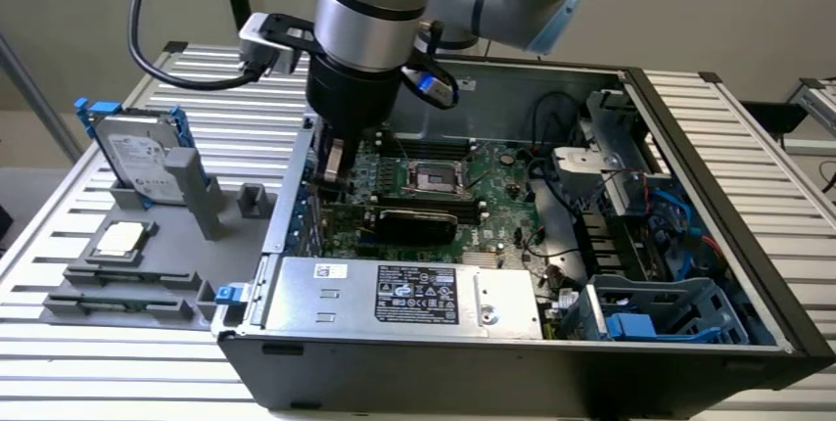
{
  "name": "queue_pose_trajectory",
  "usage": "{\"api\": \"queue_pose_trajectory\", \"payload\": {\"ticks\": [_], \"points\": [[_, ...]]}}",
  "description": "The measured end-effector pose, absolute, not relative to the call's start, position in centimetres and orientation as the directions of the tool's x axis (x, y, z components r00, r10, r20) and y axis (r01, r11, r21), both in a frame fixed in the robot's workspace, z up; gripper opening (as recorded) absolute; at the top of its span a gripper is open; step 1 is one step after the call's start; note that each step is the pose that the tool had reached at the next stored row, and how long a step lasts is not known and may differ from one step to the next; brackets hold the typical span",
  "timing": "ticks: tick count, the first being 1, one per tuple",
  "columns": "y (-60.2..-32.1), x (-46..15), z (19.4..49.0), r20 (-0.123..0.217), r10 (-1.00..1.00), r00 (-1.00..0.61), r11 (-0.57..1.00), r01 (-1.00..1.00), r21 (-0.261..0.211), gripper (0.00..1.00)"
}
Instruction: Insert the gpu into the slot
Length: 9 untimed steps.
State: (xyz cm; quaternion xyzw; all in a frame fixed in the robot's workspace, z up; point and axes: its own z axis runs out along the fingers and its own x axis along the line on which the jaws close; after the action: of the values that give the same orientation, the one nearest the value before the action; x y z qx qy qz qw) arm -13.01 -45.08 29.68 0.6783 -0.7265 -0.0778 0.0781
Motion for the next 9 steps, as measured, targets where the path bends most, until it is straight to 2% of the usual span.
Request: {"api": "queue_pose_trajectory", "payload": {"ticks": [9], "points": [[-44.96,-13.18,29.68,0.008,-0.994,-0.105,0.104,-0.970,0.219,0.11]]}}
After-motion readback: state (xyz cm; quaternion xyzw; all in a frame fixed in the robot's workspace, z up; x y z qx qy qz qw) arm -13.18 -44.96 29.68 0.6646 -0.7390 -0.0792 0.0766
